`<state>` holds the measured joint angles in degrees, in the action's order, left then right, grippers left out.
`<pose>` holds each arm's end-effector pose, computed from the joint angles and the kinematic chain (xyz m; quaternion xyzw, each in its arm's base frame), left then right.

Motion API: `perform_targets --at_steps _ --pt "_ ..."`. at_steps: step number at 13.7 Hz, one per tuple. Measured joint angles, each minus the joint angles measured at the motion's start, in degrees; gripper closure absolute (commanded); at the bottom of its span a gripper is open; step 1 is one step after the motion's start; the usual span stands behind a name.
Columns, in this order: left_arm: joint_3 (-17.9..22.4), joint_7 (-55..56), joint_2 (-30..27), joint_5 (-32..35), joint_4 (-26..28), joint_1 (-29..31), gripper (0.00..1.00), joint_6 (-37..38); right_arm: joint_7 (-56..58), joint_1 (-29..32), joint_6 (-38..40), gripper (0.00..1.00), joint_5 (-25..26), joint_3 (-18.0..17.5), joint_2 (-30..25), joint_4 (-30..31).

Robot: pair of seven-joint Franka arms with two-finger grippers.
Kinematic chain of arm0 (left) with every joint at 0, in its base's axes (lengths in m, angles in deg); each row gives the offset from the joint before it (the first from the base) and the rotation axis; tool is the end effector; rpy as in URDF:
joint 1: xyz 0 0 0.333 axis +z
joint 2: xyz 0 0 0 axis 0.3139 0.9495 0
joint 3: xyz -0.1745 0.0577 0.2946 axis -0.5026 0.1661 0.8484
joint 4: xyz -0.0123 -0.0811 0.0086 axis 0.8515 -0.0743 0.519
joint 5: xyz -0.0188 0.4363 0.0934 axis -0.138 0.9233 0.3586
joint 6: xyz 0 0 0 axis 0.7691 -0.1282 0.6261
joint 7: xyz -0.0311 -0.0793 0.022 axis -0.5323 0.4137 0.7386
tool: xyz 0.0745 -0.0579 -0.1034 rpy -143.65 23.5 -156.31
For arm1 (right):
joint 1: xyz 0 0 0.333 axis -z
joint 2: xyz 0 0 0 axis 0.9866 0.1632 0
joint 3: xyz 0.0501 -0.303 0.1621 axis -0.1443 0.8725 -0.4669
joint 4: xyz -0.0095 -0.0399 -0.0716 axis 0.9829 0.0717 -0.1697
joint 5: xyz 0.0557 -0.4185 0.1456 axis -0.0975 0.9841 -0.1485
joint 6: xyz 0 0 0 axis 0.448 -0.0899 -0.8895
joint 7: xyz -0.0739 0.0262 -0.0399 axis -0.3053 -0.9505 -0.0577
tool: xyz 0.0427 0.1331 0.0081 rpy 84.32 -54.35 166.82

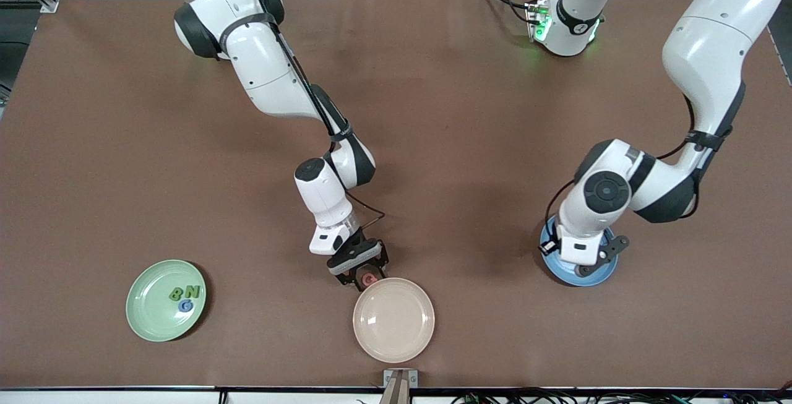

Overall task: Sort upper and lower case letters into plates
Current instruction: 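Carry the m to the blue plate and open the left gripper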

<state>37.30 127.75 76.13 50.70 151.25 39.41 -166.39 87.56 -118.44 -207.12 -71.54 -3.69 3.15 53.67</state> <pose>0.7303 -0.1551 0.2079 -0.9561 -0.2860 -0.0395 0.0506 0.7379 0.4439 0.0889 -0.9069 -0.2092 -0.3547 0.0891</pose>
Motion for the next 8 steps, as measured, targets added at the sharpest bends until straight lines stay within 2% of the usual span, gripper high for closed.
perform_targets --at_steps 1,2,8 --pt "0.18 -1.32 0.23 0.0 0.01 1.19 0.33 0.0 0.01 -0.05 0.0 0.92 0.0 0.16 0.0 -0.04" --pt "0.27 -2.25 0.44 0.0 0.03 2.18 0.0 0.01 0.02 -0.08 -0.08 0.96 0.0 0.25 0.0 -0.11" --pt "-0.96 -3.04 0.21 0.0 -0.79 3.35 0.0 2.87 0.01 0.1 -0.05 0.99 0.0 0.92 -0.24 -0.94"
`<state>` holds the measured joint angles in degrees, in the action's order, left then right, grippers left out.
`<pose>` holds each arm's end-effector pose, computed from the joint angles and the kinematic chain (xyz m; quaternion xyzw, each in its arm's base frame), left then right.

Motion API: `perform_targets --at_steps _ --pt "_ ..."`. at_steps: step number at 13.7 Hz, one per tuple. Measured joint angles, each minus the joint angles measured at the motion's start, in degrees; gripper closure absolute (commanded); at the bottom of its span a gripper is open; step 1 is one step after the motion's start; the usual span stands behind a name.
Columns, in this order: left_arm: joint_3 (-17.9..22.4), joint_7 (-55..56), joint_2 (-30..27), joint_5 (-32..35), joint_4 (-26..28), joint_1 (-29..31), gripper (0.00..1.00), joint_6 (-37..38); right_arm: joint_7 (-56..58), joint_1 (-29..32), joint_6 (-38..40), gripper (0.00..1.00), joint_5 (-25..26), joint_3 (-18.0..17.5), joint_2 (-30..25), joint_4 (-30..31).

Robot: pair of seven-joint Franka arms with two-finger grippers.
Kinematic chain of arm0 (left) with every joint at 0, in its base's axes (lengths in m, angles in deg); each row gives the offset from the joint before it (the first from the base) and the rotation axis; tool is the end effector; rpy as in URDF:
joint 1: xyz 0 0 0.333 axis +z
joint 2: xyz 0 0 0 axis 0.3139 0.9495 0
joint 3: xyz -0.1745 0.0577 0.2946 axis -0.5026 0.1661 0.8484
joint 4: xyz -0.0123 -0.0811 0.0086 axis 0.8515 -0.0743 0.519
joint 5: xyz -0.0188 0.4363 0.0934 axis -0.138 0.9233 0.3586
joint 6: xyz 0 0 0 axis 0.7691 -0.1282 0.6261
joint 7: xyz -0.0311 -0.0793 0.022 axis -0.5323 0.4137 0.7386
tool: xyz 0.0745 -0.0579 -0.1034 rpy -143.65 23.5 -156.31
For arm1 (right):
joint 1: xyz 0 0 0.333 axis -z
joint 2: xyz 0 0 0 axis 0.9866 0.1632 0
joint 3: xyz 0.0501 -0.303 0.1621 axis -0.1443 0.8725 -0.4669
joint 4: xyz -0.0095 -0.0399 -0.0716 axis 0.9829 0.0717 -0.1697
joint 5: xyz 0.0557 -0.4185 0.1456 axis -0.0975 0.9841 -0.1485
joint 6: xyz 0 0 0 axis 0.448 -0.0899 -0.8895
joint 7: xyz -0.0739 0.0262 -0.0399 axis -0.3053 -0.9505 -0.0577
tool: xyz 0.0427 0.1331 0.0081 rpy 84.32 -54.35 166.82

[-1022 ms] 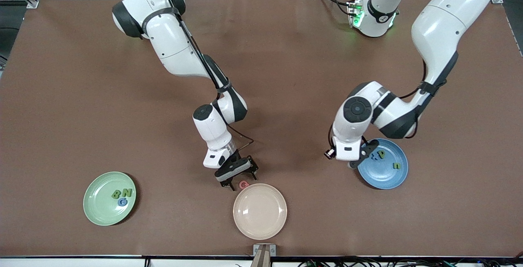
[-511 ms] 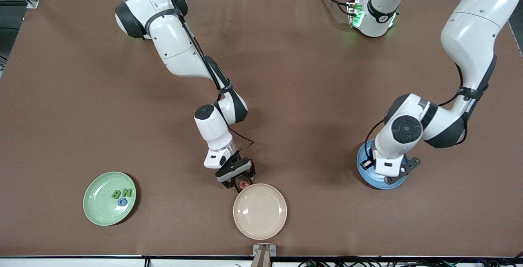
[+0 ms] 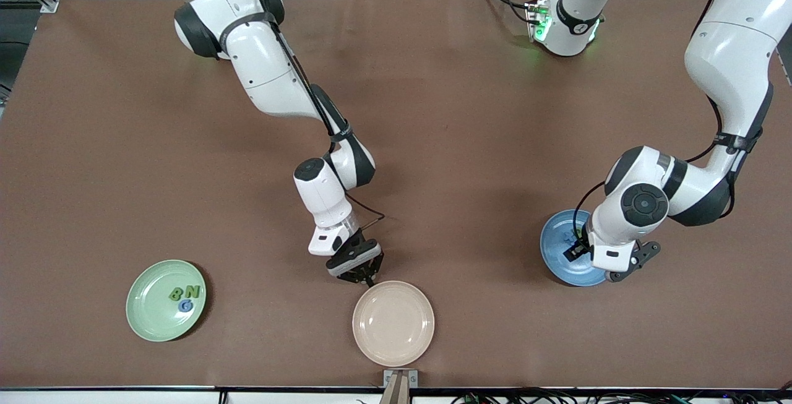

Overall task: Sort upper and lower case letters into plates
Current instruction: 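Carry the m to the blue plate and open the left gripper, then grasp the pink Q with the right gripper while the left gripper withdraws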

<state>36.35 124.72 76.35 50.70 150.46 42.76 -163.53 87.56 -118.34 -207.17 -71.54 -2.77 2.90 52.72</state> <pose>0.7363 -0.1157 0.2121 -0.9552 -0.2879 -0.0252 0.0631 0.7483 0.4393 0.1027 -0.9027 -0.2073 -0.3672 0.0855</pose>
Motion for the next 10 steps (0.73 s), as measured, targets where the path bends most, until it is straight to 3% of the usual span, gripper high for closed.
perform_targets --at_steps 2,3,5,6,8,10 --pt "-1.85 -0.07 -0.62 0.0 -1.4 0.08 0.0 2.76 0.29 1.15 0.17 0.98 0.02 0.39 -0.33 -0.14" --pt "-3.3 -0.34 -0.92 0.0 -2.67 0.27 0.0 4.82 0.37 1.73 0.17 0.91 0.05 0.42 -0.36 -0.24" --pt "-7.43 -2.95 -1.41 0.0 -5.9 1.59 0.0 9.46 0.33 2.09 0.3 0.54 0.05 0.35 -0.36 -0.44" --pt "-9.6 -4.88 -1.69 -0.01 -7.32 2.74 0.0 11.37 0.17 1.97 0.39 0.43 0.04 0.2 -0.36 -0.45" --pt "-13.1 -8.05 -2.27 -1.08 -8.5 5.73 0.0 13.18 -1.31 1.61 0.6 0.31 0.02 -0.06 -0.37 -0.45" --pt "-15.0 -9.48 -2.31 -2.37 -8.53 8.37 0.0 13.44 -3.84 1.24 2.36 0.3 0.02 -0.18 -0.48 -0.55"
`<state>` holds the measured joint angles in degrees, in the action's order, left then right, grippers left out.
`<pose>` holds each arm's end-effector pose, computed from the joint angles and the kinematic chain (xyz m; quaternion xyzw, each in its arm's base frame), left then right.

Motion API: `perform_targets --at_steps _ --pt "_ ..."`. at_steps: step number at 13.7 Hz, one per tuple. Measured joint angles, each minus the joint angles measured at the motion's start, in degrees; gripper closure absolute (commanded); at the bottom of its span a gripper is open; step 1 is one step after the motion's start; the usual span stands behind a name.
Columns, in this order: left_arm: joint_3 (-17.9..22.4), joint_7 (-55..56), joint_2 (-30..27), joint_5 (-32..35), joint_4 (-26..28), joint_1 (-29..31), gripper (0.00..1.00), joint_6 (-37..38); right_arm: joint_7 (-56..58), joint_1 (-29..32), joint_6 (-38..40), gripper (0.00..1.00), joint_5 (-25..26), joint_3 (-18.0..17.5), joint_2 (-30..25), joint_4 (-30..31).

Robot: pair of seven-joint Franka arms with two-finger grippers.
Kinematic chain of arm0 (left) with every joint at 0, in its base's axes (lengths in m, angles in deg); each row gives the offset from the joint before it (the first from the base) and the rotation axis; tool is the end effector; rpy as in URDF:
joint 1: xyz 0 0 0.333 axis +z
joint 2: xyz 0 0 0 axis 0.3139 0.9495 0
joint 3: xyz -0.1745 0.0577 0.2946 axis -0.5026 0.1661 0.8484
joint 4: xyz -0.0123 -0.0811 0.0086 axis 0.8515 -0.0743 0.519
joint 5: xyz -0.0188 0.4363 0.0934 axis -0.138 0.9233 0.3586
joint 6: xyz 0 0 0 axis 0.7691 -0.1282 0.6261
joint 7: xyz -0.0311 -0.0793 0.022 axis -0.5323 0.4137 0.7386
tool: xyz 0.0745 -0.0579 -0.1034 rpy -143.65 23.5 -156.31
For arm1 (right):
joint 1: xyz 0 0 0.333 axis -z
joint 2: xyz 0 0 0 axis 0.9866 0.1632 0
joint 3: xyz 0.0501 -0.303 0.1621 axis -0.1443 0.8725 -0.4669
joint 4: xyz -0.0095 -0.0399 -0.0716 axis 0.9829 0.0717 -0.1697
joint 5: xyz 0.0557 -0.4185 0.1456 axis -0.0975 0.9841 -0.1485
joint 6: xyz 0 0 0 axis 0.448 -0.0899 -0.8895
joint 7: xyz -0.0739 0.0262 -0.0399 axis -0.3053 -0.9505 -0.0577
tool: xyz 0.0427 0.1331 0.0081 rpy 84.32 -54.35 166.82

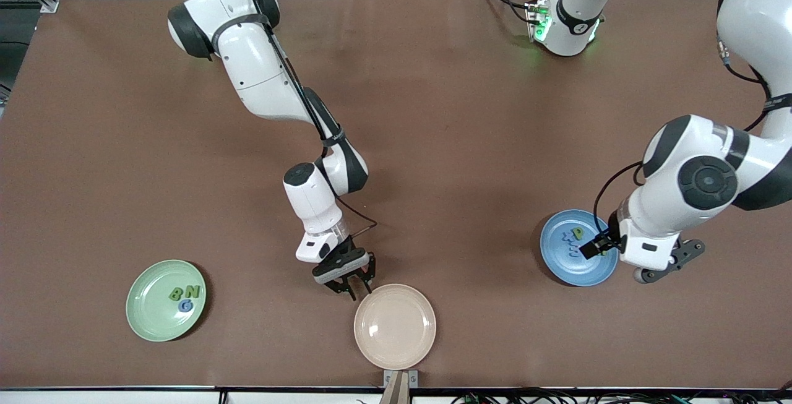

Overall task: Sort upper and lower case letters into plates
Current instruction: 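Grasp the pink Q with the right gripper while the left gripper withdraws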

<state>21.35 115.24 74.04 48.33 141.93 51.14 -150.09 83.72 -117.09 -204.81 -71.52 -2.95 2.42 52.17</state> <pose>0.7545 -0.1101 0.3628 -0.9690 -0.2448 -0.0227 0.0250 0.7586 0.4276 0.1080 -0.9152 -0.1690 -0.3532 0.0960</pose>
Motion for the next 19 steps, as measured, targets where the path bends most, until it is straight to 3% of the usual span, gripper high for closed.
perform_targets --at_steps 6,11,13,15,16,18,19 --pt "-0.33 -0.71 0.4 -2.11 0.74 0.77 0.0 1.65 -1.79 -0.5 11.43 0.22 0.0 0.13 -3.25 -0.22" --pt "-0.39 -0.73 1.23 -4.09 1.36 -0.19 0.0 1.79 -1.66 -0.57 12.38 0.21 0.25 0.5 -3.33 2.34" --pt "-0.45 -0.73 1.49 -4.09 1.69 -0.36 0.0 1.79 -1.65 -0.77 12.19 0.4 0.26 0.72 -3.35 2.49" --pt "-0.78 -0.73 1.52 -4.11 1.75 -0.33 0.0 2.41 -1.64 -0.8 12.2 0.7 0.29 1.18 -3.54 2.78" --pt "-1.3 -0.73 1.52 -4.15 1.7 -0.24 0.0 3.09 -1.65 -0.77 12.22 0.76 0.29 1.5 -3.76 3.15" --pt "-3.42 -0.73 1.49 -4.17 1.4 0.52 0.0 4.24 -1.74 -0.9 12.29 0.73 0.28 1.23 -4.1 3.36" --pt "-4.91 -0.73 1.47 -4.17 1.11 1.41 0.0 5.2 -1.79 -1.06 12.31 0.59 0.27 1.18 -4.17 3.43"
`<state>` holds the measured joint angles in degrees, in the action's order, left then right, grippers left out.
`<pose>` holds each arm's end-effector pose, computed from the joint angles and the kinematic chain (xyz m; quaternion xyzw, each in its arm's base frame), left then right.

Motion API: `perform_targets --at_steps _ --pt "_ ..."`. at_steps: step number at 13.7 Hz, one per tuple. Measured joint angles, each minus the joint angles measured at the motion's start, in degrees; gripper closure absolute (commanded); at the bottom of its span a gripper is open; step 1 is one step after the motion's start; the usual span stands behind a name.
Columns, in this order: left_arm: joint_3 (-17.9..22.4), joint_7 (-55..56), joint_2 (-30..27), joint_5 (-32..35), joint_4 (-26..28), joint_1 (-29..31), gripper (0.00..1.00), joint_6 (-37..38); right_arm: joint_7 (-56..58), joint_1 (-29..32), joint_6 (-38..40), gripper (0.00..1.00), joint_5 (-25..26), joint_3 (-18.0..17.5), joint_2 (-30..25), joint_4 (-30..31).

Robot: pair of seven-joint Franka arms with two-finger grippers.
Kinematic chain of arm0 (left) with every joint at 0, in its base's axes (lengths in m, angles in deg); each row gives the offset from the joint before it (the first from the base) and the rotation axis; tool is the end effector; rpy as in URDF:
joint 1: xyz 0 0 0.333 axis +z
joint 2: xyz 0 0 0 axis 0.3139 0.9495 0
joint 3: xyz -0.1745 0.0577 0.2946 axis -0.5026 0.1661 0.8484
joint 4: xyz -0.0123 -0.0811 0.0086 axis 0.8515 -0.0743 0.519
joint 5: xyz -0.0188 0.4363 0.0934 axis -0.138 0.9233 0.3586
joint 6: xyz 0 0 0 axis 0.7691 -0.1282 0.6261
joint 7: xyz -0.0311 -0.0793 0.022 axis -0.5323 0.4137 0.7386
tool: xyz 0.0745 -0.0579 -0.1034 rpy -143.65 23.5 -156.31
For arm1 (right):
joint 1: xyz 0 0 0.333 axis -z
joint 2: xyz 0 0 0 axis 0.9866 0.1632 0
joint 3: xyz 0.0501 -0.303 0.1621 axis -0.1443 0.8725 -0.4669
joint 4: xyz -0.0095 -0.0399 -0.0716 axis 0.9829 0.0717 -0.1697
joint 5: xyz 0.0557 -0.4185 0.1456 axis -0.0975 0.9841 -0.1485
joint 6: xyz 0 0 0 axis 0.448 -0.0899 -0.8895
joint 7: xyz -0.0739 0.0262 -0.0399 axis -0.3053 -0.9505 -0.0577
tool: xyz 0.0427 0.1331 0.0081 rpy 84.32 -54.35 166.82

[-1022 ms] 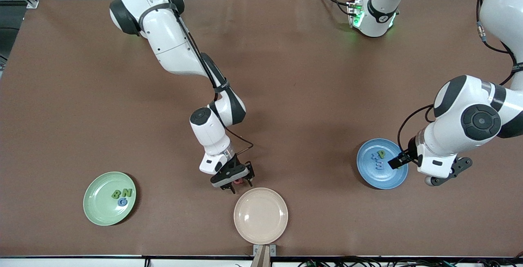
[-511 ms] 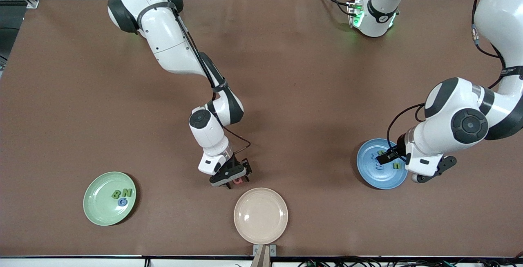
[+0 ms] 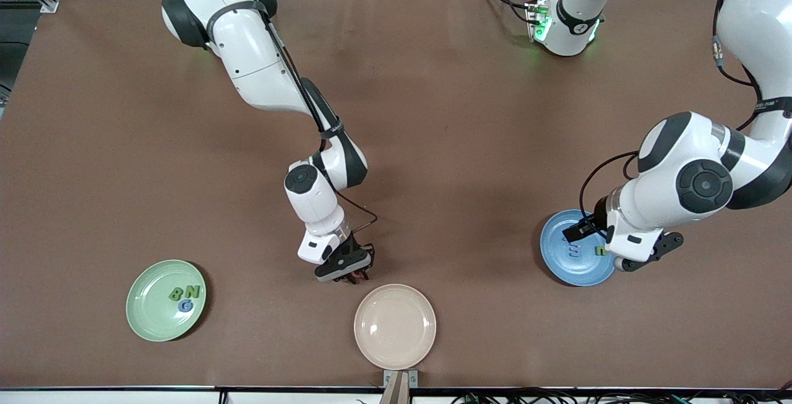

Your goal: Sort upper and lower case letters into plates

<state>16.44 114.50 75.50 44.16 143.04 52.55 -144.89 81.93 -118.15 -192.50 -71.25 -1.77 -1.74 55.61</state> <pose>0.7286 -0.1420 0.3631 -0.9739 -0.2229 0.0429 0.0031 0.7437 0.4252 0.1085 -0.9473 -0.1686 -0.2601 0.0810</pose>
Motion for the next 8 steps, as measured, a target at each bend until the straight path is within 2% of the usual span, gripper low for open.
perform_targets --at_steps 1,4,6,8 --pt "-1.75 0.0 -0.03 0.0 -0.27 1.26 0.0 1.03 -0.01 -0.02 -0.02 0.46 -0.01 0.01 -0.01 0.03" --pt "-8.45 -0.23 -0.37 0.0 -0.99 7.47 0.0 5.23 -0.37 -0.24 0.4 0.32 -0.07 -0.43 -0.16 0.0" --pt "-12.93 -2.28 -0.82 0.0 -1.88 11.72 0.0 9.18 -0.58 -0.39 5.97 0.3 -0.07 -0.18 -1.36 -0.3" --pt "-15.01 -6.07 -2.55 0.01 -3.43 14.17 0.0 12.04 -0.85 -0.36 13.54 0.3 -0.07 1.14 -3.69 -0.38"
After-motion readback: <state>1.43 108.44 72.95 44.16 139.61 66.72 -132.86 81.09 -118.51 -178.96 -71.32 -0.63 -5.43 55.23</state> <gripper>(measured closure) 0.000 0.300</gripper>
